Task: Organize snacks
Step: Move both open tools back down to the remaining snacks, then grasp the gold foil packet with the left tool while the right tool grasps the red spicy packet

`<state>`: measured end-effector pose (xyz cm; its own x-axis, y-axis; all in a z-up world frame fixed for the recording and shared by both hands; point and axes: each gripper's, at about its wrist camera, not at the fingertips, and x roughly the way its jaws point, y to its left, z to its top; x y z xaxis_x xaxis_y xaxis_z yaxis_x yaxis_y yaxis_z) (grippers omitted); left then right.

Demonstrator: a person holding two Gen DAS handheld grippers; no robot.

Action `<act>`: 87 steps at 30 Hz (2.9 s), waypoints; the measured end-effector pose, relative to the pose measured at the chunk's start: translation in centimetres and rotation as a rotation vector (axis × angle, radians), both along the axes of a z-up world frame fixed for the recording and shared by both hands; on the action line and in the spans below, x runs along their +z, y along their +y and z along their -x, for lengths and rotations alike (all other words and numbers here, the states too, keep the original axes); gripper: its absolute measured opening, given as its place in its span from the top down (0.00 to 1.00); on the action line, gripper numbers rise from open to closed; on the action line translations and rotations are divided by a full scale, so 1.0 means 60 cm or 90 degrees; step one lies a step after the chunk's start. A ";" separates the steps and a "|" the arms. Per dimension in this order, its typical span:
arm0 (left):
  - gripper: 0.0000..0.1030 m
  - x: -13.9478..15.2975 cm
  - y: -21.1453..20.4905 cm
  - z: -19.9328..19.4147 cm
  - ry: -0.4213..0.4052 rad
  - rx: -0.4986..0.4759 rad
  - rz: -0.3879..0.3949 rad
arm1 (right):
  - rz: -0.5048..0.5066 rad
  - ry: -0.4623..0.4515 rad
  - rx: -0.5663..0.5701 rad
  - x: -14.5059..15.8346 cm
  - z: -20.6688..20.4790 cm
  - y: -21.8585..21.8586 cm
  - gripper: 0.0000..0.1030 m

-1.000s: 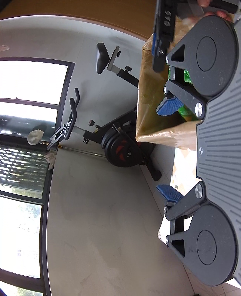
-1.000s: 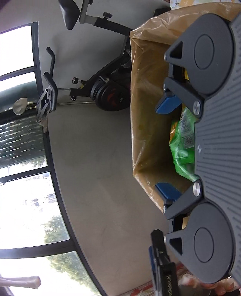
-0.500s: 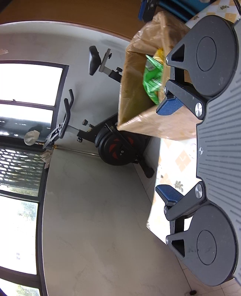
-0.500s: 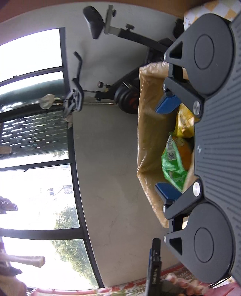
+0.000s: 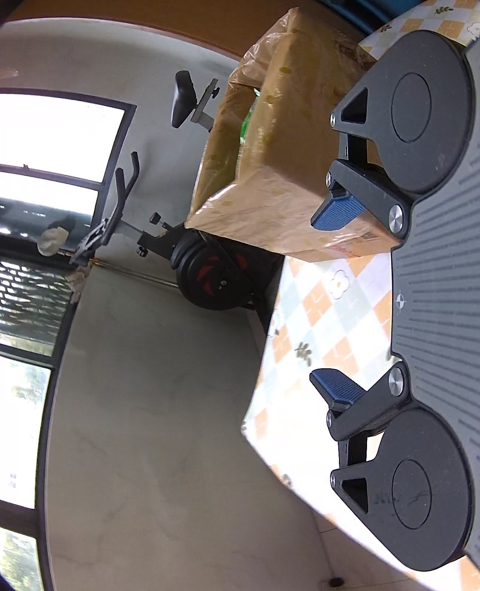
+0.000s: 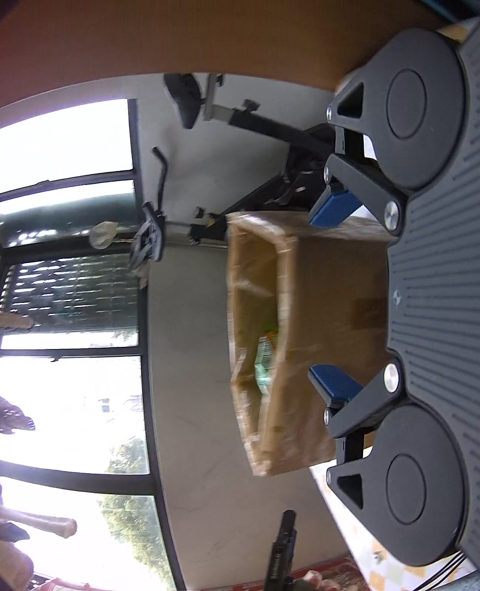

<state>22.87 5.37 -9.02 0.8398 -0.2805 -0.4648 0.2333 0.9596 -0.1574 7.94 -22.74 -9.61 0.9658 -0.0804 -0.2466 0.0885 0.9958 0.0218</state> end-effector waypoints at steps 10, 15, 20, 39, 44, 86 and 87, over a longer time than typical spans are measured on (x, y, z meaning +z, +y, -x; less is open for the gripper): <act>0.19 -0.031 -0.006 0.002 0.024 0.004 -0.002 | -0.023 0.111 -0.016 -0.107 -0.002 -0.028 0.18; 0.19 -0.041 -0.009 0.006 0.034 0.007 -0.008 | -0.070 0.175 -0.045 -0.156 -0.021 -0.061 0.18; 0.19 -0.049 -0.013 0.008 0.044 0.005 -0.015 | -0.059 0.221 -0.042 -0.185 -0.040 -0.064 0.18; 0.19 -0.078 -0.019 0.016 0.070 0.012 -0.020 | 0.015 0.281 -0.044 -0.224 -0.072 -0.034 0.29; 0.19 -0.088 -0.014 0.014 0.081 0.017 -0.022 | -0.019 0.264 -0.046 -0.224 -0.065 -0.044 0.37; 0.20 -0.203 -0.051 -0.033 0.157 -0.123 -0.188 | -0.053 0.248 -0.033 -0.219 -0.062 -0.052 0.39; 0.20 -0.202 -0.051 -0.035 0.158 -0.117 -0.187 | -0.053 0.248 -0.033 -0.219 -0.062 -0.053 0.39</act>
